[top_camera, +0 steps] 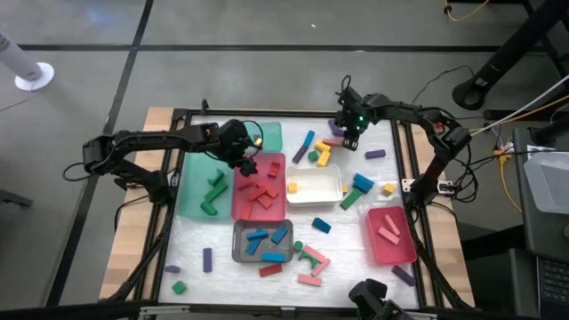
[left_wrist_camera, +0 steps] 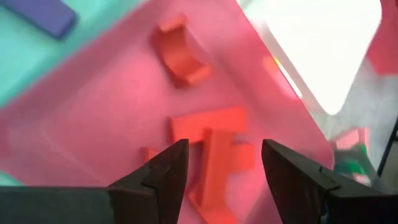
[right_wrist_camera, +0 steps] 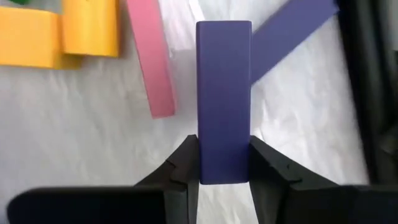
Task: Sort blocks
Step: Put the violet block into the top green bin
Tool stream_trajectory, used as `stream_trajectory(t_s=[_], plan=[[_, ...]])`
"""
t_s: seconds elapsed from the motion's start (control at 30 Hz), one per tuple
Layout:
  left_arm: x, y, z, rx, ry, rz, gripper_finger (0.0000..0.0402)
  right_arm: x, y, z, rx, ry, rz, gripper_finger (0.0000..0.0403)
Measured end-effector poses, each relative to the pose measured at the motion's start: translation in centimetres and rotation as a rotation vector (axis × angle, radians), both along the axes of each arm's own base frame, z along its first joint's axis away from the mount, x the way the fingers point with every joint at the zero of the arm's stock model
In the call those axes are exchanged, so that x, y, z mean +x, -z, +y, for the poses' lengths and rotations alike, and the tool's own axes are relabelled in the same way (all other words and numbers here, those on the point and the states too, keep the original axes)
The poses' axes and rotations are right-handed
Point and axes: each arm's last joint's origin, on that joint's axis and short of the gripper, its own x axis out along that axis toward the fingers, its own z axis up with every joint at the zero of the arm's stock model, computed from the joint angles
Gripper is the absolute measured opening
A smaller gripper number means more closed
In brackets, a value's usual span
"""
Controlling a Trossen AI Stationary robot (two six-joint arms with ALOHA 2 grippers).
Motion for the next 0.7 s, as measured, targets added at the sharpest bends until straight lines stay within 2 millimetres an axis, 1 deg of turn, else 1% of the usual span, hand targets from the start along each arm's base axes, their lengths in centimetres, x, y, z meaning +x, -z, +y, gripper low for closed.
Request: stream_trajectory(t_s=[0.1,0.17,0.27,0.37,0.43,0.5,0.7], plan=[[-0.4,-0.1,1.1,0.002,-0.044,-0.009,0.0191,0.3,-2.0,-0.3,0.022,0.03,0.003,0.0119],[-0.5,-0.2,1.9,0.013,-0.074,-0.037,0.0191,0.8,-3.3,-0.6,0.04,0.062,-0.055,0.0122],[-0.7,-0.5,3.1,0.034,-0.118,-0.082,0.0191,1.7,-4.8,-1.0,0.092,0.116,-0.204,0.0116],[-1.0,-0.8,4.4,0.056,-0.173,-0.126,0.0191,3.1,-5.6,-1.2,0.131,0.151,-0.384,0.0111],[-1.4,-1.0,5.4,0.062,-0.22,-0.149,0.0191,4.4,-6.0,-0.9,0.138,0.146,-0.482,0.0111],[-1.8,-1.1,6.3,0.066,-0.266,-0.164,0.0191,6.1,-6.4,-0.2,0.132,0.116,-0.56,0.0115],[-3.6,-1.3,8.8,0.08,-0.387,-0.178,0.0191,11.8,-6.5,3.3,0.066,-0.06,-0.731,0.0119]])
